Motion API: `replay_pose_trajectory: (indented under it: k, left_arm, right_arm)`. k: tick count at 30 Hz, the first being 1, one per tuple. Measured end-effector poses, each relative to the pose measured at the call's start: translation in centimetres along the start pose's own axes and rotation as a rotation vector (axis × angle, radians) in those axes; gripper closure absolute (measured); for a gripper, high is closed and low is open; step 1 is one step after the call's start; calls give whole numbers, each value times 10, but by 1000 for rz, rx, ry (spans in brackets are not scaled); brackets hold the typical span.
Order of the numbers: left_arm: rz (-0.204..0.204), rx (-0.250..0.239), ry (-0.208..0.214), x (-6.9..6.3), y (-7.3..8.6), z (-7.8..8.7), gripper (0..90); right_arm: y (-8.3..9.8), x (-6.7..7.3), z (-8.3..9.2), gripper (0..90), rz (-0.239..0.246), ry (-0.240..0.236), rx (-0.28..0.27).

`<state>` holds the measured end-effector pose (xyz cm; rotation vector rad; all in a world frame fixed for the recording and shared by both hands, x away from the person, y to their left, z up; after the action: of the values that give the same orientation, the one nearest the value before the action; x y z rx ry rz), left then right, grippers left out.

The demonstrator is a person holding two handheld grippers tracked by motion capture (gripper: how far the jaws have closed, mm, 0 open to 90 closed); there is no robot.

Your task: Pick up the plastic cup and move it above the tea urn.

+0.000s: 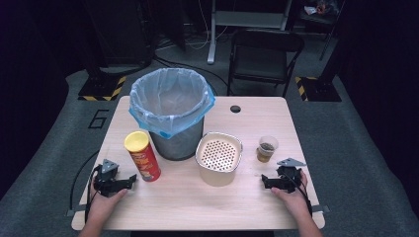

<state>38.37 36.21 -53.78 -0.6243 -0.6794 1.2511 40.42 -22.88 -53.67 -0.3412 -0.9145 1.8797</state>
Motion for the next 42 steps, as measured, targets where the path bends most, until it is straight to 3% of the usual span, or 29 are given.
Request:
replay_pose_trajectory:
  k: [13,24,27,31,35,39,40,42]
  left_arm:
    - [16,-2,-13,-1,0,0,163]
    - [8,-3,-18,0,0,0,163]
    - [10,-3,-19,0,0,1,164]
    - [8,-2,-19,0,0,1,164]
    - [11,-2,-21,-1,0,1,164]
    - [11,-2,-21,-1,0,1,164]
    - [17,-2,-19,-1,0,1,164]
    - [17,-2,-20,-1,0,1,164]
  right_arm:
    - [0,0,0,4,3,-3,-3]
    - [3,3,4,66,15,-11,-11]
    - [3,4,5,130,23,-11,-16]
    - [1,5,8,196,-6,-5,-8]
    - [-6,9,23,282,-36,-9,-9]
    - [-17,18,41,358,3,-13,-17]
    - [-28,24,51,408,37,-29,-21]
    - [-31,26,54,421,48,-28,-22]
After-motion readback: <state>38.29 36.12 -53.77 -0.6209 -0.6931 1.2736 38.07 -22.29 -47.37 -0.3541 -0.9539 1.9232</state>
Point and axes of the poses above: each handheld gripper's, and its own axes: z roughly backward along the jaws, y roughly out of its underside, x roughly to its left, the point moved 1 cm from there along -z, roughly forward along the jaws, and after that the axes turned 12 degrees about -y, right-handed, at the moved point
